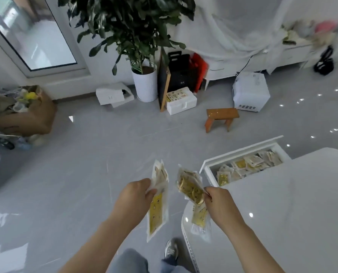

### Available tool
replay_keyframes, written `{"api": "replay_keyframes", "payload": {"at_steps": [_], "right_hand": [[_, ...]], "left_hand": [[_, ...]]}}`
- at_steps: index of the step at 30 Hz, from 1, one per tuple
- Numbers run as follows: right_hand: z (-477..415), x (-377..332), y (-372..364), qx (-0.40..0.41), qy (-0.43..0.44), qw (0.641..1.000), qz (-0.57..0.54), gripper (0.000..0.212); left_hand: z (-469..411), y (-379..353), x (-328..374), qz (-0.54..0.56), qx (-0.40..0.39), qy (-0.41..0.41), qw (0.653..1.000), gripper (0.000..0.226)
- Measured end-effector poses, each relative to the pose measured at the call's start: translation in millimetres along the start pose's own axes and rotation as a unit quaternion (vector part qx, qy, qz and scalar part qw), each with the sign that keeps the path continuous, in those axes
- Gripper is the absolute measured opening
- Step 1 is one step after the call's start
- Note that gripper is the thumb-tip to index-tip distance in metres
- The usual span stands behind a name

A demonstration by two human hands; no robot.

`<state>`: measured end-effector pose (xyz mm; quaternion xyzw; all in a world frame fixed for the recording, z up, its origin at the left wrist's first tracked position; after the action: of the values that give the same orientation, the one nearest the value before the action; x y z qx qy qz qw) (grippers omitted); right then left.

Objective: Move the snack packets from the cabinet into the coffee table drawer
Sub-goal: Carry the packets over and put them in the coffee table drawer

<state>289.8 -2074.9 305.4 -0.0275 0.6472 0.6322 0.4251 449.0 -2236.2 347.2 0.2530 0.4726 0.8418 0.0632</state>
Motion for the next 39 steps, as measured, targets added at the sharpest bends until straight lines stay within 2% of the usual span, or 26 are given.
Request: {"api": "replay_keyframes", "payload": {"at_steps": [7, 12, 17, 20, 26, 30, 39], "right_hand": [[-47.8, 42.2, 37.8, 0.047, -0.077, 0.996, -0.004, 0.042], [-100.5, 68.0, 43.8, 0.069, -0.141, 0.987, -0.022, 0.035], [-154.4, 78.0, 56.9, 0.095, -0.211, 0.973, -0.014, 0.04], [-176.0, 79.0, 65.5, 0.108, -0.253, 0.961, -0.009, 0.04], [-195.0, 95.1, 81.8, 0.165, -0.33, 0.927, -0.068, 0.039], [-194.0, 120.6, 93.0, 0.185, -0.374, 0.906, -0.072, 0.039], [-185.2, 198.7, 125.2, 0.247, -0.433, 0.861, -0.098, 0.042]], "left_hand": [[-85.8, -3.6, 73.7, -0.052, -0.045, -0.059, 0.996, 0.028], [-161.7, 2.2, 122.6, -0.078, -0.072, -0.121, 0.987, 0.028], [-237.2, 26.1, 165.4, -0.105, -0.094, -0.184, 0.973, 0.032], [-270.6, 33.4, 194.4, -0.14, -0.109, -0.234, 0.956, 0.033], [-311.8, 13.9, 255.6, -0.174, -0.16, -0.321, 0.917, 0.036], [-323.5, -11.8, 302.6, -0.198, -0.185, -0.376, 0.886, 0.027], [-340.3, -60.8, 414.3, -0.246, -0.213, -0.423, 0.846, 0.027]]}}
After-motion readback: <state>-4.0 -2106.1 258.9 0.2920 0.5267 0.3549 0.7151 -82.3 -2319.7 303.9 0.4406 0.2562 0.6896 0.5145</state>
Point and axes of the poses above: each hand's wrist, its own z-axis away from the middle knuckle, its own y-axis out of the back of the hand, x = y × z, the point moved 9 cm from there along -z, towards the middle knuckle, and after that the axes turned 14 degrees about y, right-handed, at the moved point
